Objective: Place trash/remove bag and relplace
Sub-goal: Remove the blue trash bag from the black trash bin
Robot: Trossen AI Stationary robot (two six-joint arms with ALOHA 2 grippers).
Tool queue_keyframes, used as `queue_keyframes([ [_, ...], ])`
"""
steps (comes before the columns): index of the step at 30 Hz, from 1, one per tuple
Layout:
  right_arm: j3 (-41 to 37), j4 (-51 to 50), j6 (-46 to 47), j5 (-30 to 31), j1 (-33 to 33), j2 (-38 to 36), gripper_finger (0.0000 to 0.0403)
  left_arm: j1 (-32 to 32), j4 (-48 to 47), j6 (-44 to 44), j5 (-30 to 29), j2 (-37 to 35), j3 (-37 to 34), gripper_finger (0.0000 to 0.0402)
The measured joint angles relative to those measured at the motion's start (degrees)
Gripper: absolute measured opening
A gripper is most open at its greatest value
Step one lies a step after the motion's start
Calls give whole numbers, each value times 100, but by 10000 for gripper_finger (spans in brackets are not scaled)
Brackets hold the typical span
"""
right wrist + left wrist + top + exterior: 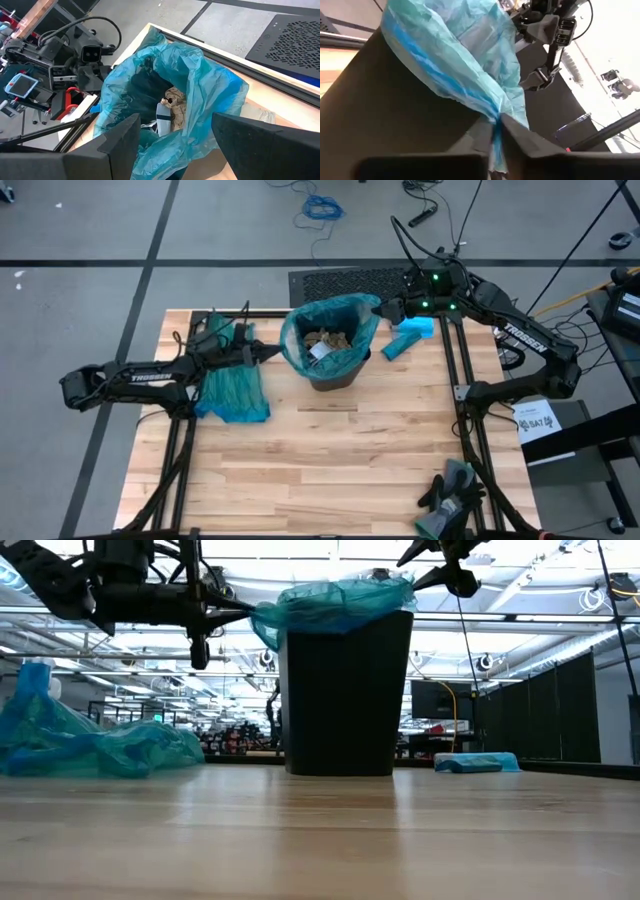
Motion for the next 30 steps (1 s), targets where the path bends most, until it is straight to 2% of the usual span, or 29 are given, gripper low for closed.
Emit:
queue_keyframes([
  [2,0,13,-4,0,1,0,238,0,112,-8,-55,3,0,11],
  [11,0,331,110,-15,14,0,238,22,278,156,114,1,951,3],
  [14,0,595,195,-42,66,5,238,22,-38,375,168,-1,1412,2],
  [19,1,679,216,-51,131,25,238,60,-1085,1031,173,1,2163,1],
  [23,2,13,207,186,-33,15,238,143,-1547,1091,171,1,2439,1],
  [26,2,-765,98,571,-198,7,238,180,-1565,1069,170,1,2458,1],
  [30,-3,-1458,-134,659,-409,0,238,183,-1598,1052,170,1,2458,0],
])
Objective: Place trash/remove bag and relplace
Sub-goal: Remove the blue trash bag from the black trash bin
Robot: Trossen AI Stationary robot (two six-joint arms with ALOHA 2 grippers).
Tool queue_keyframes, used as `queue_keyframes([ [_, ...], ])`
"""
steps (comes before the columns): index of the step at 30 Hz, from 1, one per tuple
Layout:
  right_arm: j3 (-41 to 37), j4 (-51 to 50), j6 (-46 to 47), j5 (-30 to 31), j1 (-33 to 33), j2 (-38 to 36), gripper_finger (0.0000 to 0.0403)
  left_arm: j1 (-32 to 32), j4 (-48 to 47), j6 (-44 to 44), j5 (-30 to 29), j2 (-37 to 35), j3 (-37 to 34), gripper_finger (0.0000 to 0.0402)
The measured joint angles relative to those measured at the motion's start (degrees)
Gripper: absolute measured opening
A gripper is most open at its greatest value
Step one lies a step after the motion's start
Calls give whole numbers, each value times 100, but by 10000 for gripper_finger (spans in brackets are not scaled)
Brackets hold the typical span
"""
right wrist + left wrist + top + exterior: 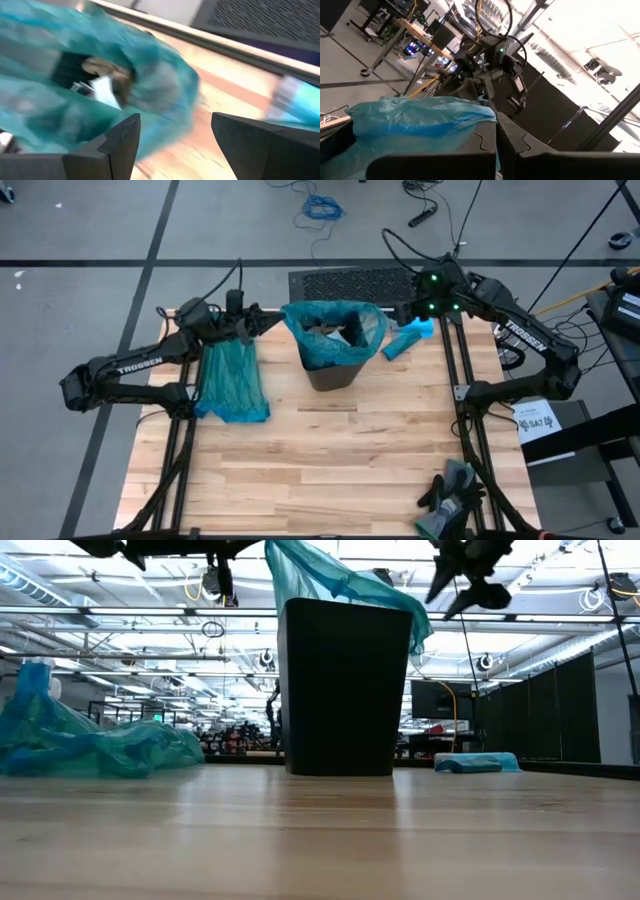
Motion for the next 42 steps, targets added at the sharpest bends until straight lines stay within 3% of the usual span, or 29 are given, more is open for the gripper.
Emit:
queue_keyframes([
  [7,-766,-288,-146,189,-288,-169,217,29,-351,28,-6,0,0,0],
  [13,-2569,685,306,-398,-385,-845,183,27,-419,26,-4,0,1,0],
  [16,-3530,2177,781,-1142,-385,-1203,172,27,-426,26,-4,0,-1,0],
  [19,-4345,4473,1524,-1957,-396,-1306,167,27,-443,24,-5,0,-1,0],
  [22,-4892,6340,2217,-2210,-557,-1237,167,27,-443,-4,-11,0,-1,0],
  [25,-5309,7209,2579,-2350,-883,-1072,167,27,-446,-9,-54,0,-1,0],
  [29,-5549,8220,2938,-2897,-1292,-791,167,28,-447,-9,-192,0,-1,0],
  [32,-5542,8840,3184,-2945,-1350,-577,167,27,-441,-18,-262,35,-1,0],
  [42,-4790,9198,3040,-3238,-599,126,167,25,-231,-372,-407,315,12,0],
])
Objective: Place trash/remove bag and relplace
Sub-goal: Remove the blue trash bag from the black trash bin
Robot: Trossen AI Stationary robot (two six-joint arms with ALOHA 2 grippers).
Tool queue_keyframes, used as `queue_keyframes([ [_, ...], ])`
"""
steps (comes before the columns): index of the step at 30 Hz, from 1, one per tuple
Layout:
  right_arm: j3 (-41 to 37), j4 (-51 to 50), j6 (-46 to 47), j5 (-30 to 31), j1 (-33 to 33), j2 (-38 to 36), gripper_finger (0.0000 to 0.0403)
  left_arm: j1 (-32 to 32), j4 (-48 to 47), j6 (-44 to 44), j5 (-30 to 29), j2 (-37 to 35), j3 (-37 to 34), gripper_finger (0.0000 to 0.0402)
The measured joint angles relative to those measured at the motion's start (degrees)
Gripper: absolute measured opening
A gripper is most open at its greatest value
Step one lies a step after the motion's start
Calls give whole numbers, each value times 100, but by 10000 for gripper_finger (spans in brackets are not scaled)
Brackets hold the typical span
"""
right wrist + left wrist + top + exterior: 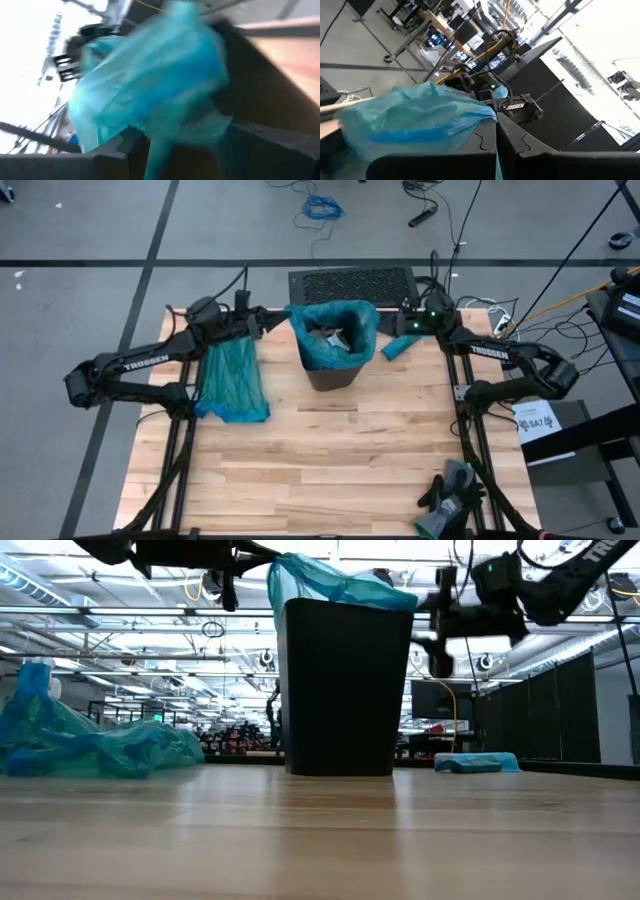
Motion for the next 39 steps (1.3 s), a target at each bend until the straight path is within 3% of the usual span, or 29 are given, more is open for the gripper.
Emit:
queue_keyframes([
  [6,896,36,-165,-24,267,29,166,0,161,138,1,215,471,0],
  [13,1907,-1130,-838,-43,619,265,166,0,149,398,115,692,1115,0],
  [22,3058,-1256,-904,-174,1142,878,166,-2,139,352,701,1580,1899,0],
  [32,4055,-2902,-1847,-173,1459,1403,167,-47,-131,155,868,1915,2104,0],
  [39,4189,-2948,-2053,-138,1471,1428,167,-50,-650,203,953,1915,2105,0],
])
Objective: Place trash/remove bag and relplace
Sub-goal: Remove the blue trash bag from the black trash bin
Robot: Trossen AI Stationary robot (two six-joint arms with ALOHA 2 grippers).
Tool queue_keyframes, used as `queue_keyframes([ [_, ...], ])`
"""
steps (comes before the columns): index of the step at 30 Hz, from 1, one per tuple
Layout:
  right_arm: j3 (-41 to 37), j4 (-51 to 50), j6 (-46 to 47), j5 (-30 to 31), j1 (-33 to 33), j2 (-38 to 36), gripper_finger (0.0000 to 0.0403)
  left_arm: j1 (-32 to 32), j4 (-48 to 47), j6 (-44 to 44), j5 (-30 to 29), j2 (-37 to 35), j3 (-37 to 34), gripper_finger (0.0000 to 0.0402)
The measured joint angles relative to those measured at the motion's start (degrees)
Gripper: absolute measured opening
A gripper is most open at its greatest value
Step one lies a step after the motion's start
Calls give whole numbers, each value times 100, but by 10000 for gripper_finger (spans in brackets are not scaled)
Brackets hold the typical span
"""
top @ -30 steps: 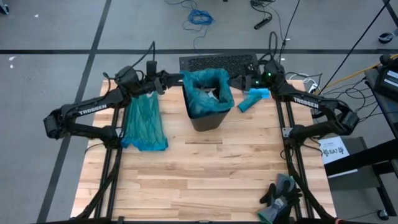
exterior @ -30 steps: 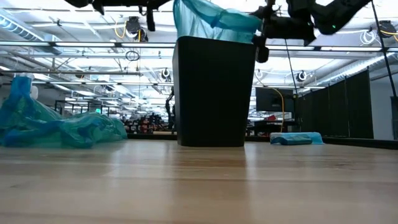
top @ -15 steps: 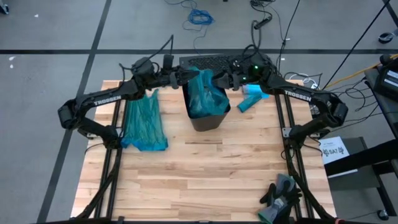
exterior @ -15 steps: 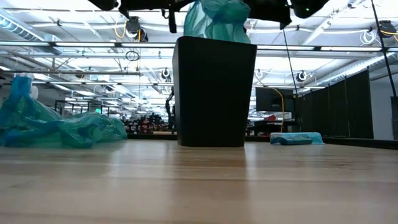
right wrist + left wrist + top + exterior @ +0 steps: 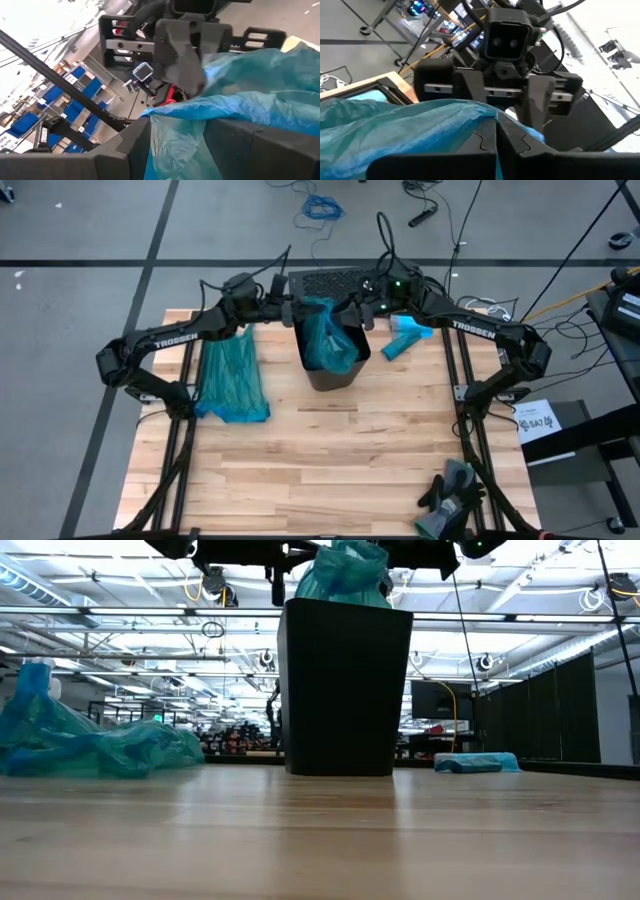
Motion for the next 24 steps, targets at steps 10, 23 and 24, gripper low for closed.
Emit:
queue_keyframes([
  [10,0,-546,-495,794,37,-2,167,-7,11,-1,45,0,0,0],
  [23,0,-492,-648,1178,154,-2,164,-7,-13,0,-28,0,0,0],
  [24,0,-479,-639,1175,165,-2,163,-8,-24,5,-48,0,0,0],
])
